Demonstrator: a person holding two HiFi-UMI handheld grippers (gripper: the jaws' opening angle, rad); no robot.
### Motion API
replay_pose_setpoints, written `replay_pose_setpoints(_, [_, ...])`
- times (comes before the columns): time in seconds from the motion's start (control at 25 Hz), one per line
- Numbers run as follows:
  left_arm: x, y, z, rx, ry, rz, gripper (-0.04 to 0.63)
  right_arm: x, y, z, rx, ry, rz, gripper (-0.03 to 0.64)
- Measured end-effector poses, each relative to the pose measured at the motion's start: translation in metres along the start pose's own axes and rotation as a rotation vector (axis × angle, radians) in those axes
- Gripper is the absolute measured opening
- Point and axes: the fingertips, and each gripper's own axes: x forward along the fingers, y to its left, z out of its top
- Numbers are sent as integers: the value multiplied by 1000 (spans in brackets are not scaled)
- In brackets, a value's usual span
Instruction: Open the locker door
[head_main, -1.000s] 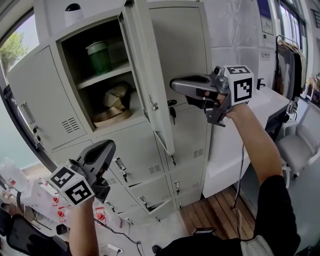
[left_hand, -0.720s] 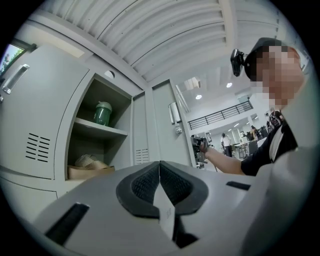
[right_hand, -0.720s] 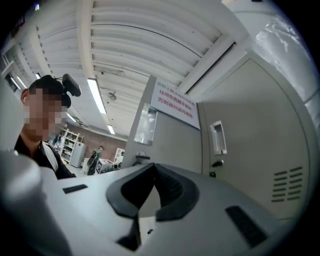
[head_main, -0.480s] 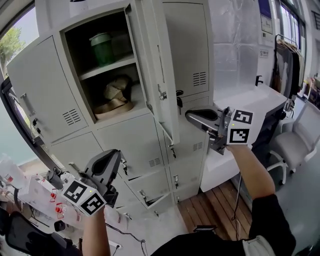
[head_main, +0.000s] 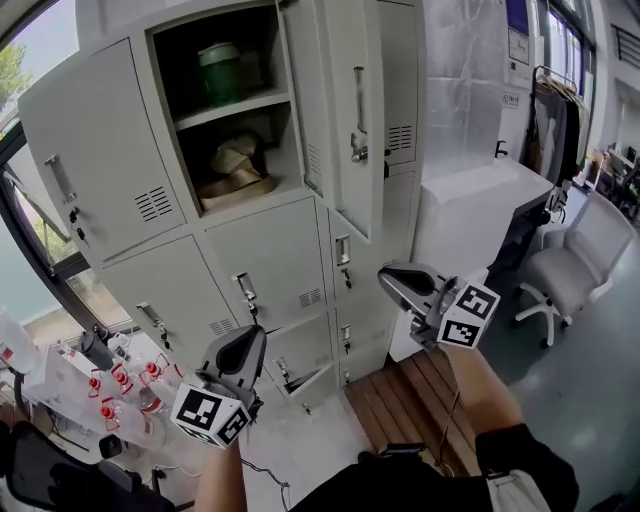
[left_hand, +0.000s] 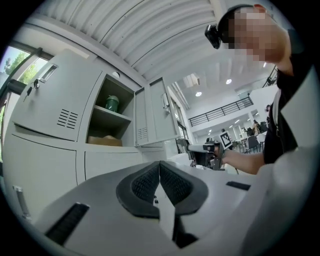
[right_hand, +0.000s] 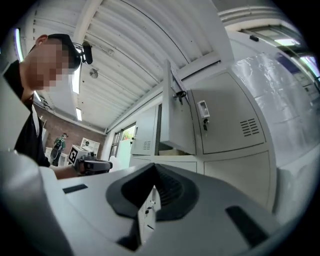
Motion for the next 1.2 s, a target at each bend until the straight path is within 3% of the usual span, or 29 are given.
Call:
replay_pose_setpoints(0.16, [-27,-14,-32,-4,21,9,15,-4,50,-31,22,28,-19,12])
replay_pose_setpoints(0.36, [-63,-31,-71,-91,20,37,15,-11,111,-74,39,90,-40,12])
replay_pose_setpoints(0.56, [-99,-47,-116,-123,67,87,15,-18,167,-116,126,121,-32,12])
replay_pose_setpoints(0.76, [-133,-70,-157,-184,66,125,15,-23,216,-160,134,122,-14,12])
replay_pose_setpoints(0.96, [-159,-105,-174,-209,78,139,15,-37,241,-180,102,133,34,14])
replay_pose_setpoints(1.2, [-170,-153,-175,-196,97,146,15,-67,262,-173,113,66,129,12])
